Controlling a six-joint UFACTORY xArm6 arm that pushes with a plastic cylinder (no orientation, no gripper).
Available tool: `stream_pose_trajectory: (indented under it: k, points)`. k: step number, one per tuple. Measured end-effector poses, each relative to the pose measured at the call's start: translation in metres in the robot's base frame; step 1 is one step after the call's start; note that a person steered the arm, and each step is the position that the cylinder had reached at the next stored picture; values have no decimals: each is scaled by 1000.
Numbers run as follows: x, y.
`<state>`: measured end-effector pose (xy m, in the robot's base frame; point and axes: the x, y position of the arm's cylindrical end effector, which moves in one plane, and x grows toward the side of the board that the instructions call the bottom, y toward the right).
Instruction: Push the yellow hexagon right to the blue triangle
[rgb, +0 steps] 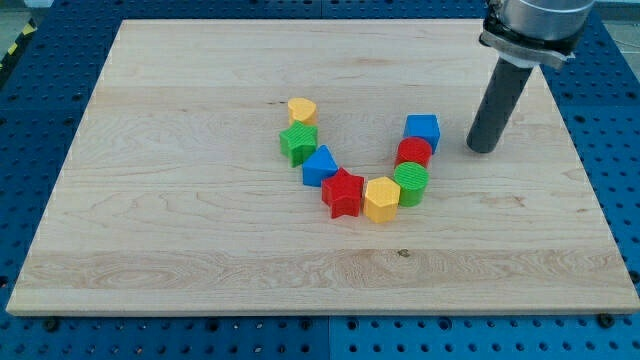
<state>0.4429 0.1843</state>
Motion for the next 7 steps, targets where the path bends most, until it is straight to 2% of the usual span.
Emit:
stream_pose_trajectory:
  k: [4,5,6,7]
  points:
    - [113,-6]
    - [138,-30]
    - [140,-87]
    - [123,-113]
